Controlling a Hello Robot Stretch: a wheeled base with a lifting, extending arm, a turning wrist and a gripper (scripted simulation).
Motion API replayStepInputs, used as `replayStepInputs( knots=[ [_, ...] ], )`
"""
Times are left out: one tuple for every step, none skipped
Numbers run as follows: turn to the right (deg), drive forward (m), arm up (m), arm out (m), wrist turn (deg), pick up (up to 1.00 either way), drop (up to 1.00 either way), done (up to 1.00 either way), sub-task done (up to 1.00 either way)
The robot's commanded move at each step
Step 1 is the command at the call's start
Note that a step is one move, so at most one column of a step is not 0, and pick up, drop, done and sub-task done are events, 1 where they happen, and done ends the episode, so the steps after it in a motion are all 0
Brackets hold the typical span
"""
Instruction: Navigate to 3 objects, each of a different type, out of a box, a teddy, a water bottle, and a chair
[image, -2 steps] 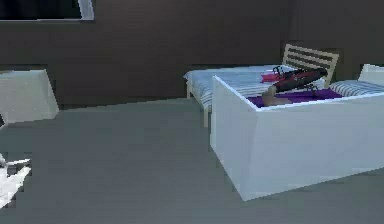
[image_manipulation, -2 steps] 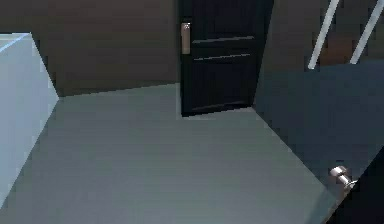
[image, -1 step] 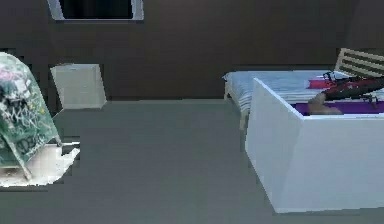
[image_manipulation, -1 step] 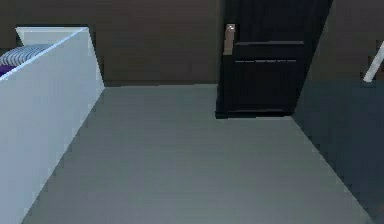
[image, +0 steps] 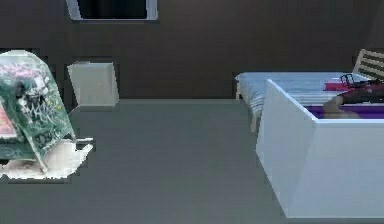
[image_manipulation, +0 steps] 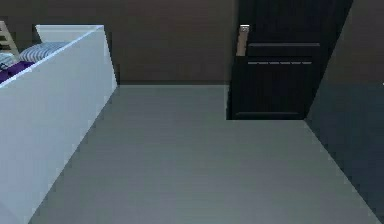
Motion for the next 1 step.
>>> replayStepInputs(
  knots=[
    [0.0,0.05,0.00,0.00,0.0,0.00,0.00,0.00,0.00]
  ],
)
